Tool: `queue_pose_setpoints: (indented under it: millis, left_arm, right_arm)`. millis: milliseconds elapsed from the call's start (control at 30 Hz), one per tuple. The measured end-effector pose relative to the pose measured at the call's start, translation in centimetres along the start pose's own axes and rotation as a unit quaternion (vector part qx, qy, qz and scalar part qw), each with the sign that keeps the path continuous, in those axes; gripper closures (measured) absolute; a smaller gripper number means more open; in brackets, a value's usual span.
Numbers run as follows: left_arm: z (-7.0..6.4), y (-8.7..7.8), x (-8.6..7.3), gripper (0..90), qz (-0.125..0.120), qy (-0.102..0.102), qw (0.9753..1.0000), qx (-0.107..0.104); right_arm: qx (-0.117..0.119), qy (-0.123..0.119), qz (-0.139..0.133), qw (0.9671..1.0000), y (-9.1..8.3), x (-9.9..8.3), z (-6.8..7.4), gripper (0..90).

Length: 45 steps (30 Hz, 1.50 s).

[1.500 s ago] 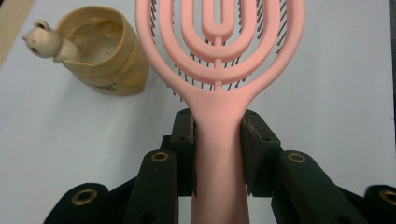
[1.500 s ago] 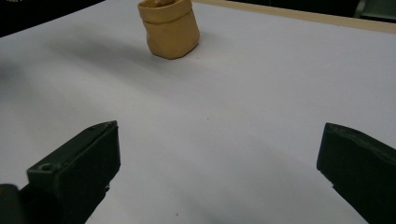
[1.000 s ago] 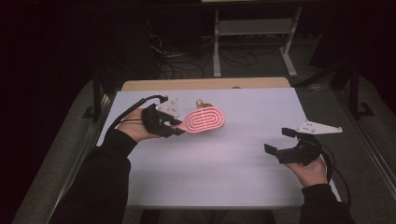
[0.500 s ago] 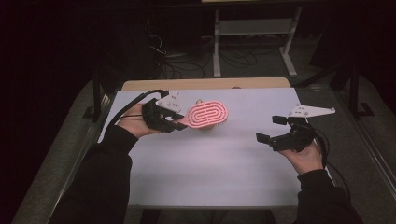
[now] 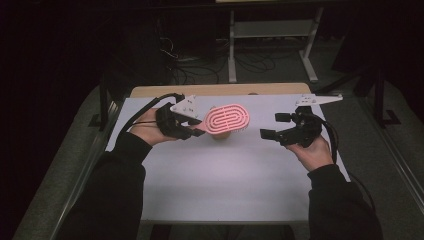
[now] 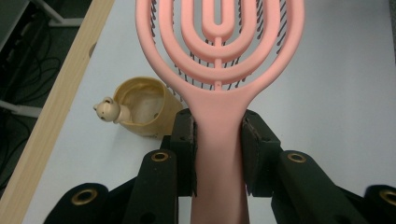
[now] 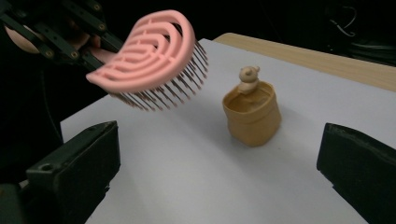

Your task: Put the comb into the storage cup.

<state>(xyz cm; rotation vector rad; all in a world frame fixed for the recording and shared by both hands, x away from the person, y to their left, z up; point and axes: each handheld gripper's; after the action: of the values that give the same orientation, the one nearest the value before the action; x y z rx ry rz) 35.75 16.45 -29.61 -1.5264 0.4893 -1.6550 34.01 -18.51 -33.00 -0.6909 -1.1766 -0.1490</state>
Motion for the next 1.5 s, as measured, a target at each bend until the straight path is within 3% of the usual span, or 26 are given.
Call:
queue_pose_setpoints:
  millis: [367, 967, 1167, 1367, 1500]
  left_arm:
    - [-0.3, 0.2, 0.4, 69.2, -0.013, 0.007, 0.9999, 0.000]
    - [-0.3, 0.9, 0.6, 69.2, -0.028, 0.006, 0.9996, 0.003]
    - [-0.3, 1.1, 0.8, 69.2, -0.034, 0.006, 0.9994, 0.005]
    - [-0.4, 1.2, 0.9, 69.2, -0.036, 0.009, 0.9993, 0.007]
    - [-0.3, 1.1, 1.0, 69.2, -0.040, 0.012, 0.9991, 0.010]
  right_arm:
    - [0.021, 0.002, 0.014, 0.9997, 1.8, 2.5, 0.2, 0.0]
    - [0.048, 0.030, 0.021, 0.9982, 2.8, 3.6, 0.0, 0.0]
    - [0.061, 0.053, 0.027, 0.9964, 3.1, 4.1, -0.3, 0.0]
    - [0.067, 0.062, 0.050, 0.9946, 3.8, 4.5, -0.4, 0.0]
    - [0.086, 0.085, 0.055, 0.9912, 4.1, 4.6, -0.6, 3.8]
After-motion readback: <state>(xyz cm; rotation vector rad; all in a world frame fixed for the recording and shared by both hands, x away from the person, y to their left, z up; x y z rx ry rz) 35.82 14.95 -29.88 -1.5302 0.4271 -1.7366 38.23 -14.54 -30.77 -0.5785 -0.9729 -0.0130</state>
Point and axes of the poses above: each handheld gripper's, and its own axes: y roughly forward along the jaws, x roughly out of its top, z roughly to its left, and after that the axes turned 6 degrees about -y, right-handed
